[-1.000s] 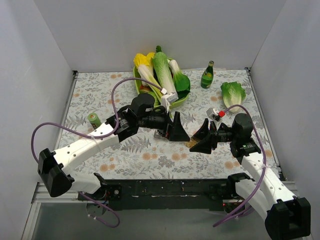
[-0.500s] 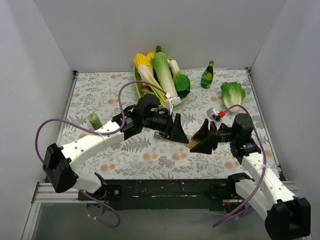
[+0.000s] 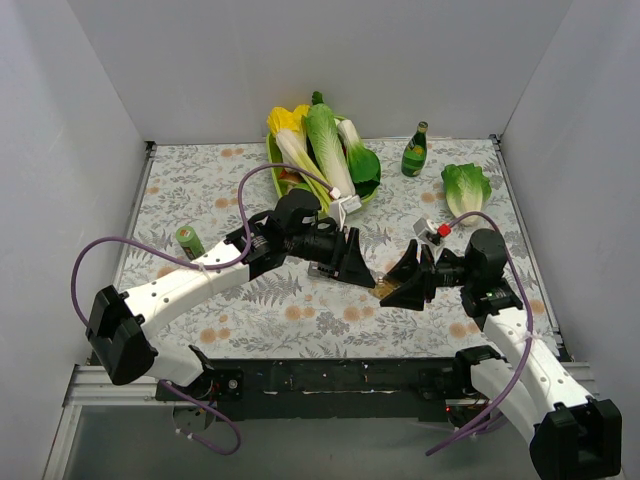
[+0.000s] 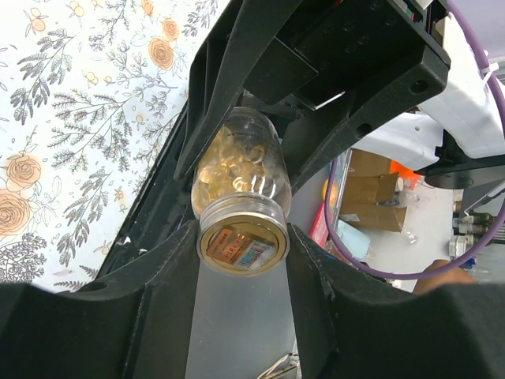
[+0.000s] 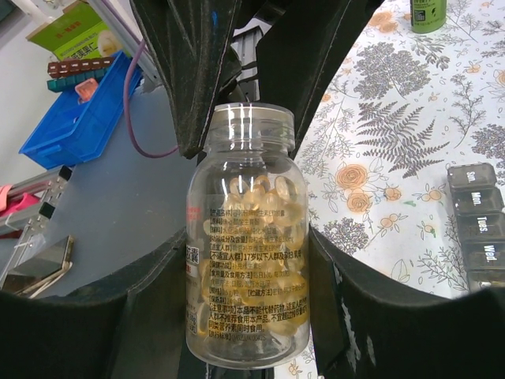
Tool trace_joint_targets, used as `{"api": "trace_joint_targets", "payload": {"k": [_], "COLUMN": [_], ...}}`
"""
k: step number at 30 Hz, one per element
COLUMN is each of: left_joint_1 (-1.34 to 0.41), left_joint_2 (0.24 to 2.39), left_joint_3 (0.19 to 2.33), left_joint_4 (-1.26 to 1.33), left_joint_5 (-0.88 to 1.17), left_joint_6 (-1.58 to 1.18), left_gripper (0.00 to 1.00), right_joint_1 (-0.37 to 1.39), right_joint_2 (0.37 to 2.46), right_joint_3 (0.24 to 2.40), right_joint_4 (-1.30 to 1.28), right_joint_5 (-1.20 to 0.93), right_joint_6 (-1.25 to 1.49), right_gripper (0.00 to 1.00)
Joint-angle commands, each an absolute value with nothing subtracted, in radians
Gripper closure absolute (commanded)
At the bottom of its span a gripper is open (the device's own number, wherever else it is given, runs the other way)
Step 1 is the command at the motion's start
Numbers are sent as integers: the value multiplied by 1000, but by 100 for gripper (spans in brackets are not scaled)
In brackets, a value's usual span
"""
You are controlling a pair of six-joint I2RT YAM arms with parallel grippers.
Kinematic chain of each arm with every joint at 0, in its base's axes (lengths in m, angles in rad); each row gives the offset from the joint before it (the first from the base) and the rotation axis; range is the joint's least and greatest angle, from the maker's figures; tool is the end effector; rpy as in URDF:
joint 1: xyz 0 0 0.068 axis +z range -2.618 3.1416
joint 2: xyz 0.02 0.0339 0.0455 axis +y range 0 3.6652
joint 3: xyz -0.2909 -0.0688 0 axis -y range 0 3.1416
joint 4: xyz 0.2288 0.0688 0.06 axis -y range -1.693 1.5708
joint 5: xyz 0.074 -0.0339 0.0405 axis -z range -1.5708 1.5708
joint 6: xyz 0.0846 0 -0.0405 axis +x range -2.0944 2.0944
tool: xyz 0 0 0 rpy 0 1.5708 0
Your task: Sort the pills into containers
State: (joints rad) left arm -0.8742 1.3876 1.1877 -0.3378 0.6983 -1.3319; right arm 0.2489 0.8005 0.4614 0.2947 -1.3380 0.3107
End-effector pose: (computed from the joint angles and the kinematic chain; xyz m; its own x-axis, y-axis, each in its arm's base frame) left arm 0.1651 -0.2822 0.3418 -0.9928 0.0270 0.1167 -0.0964 0.3978 -0.9124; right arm 0.1218 0.1159 0.2986 -0.3464 -0.0153 -0.9380 -0.9380 -0.0118 0.3465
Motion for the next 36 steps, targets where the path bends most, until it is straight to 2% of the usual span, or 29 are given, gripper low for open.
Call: {"api": "trace_joint_targets", "payload": {"k": [1, 4, 8, 14, 18, 21, 27, 32, 36], "left_joint_1": [-882, -881, -864, -805, -711, -616, -461, -327, -171], "left_joint_2": [1355, 1319, 1260, 1146, 1089, 1084, 1158, 1265, 1388], "left_joint_3": [1180, 1157, 1096, 1032, 1043, 1061, 1101, 1147, 1195], "left_joint_4": [-337, -354, -382, -422, -581, -733, -870, -807, -733], "left_joint_5": [680, 637, 574, 546, 387, 278, -53, -146, -123], "left_joint_6": [-1353, -1367, -1388, -1407, -1339, -1254, -1115, -1011, -976], "left_gripper": [100, 100, 100, 100, 100, 100, 100, 100, 100], "right_joint_1": [245, 245, 245, 245, 216, 175, 83, 54, 32], "right_joint_2": [767, 750, 735, 727, 715, 701, 634, 578, 539], "right_joint_3": [451, 453, 475, 480, 541, 563, 537, 500, 469], "right_joint_4": [314, 281, 183, 134, -73, -126, -178, -173, -164], "right_joint_5": [-1312, -1307, -1293, -1254, -1158, -1098, -1037, -1023, -1028], "right_joint_6": [285, 250, 151, 65, -168, -234, -322, -339, -336], "right_gripper": [49, 24, 10, 7, 6, 6, 6, 5, 4]}}
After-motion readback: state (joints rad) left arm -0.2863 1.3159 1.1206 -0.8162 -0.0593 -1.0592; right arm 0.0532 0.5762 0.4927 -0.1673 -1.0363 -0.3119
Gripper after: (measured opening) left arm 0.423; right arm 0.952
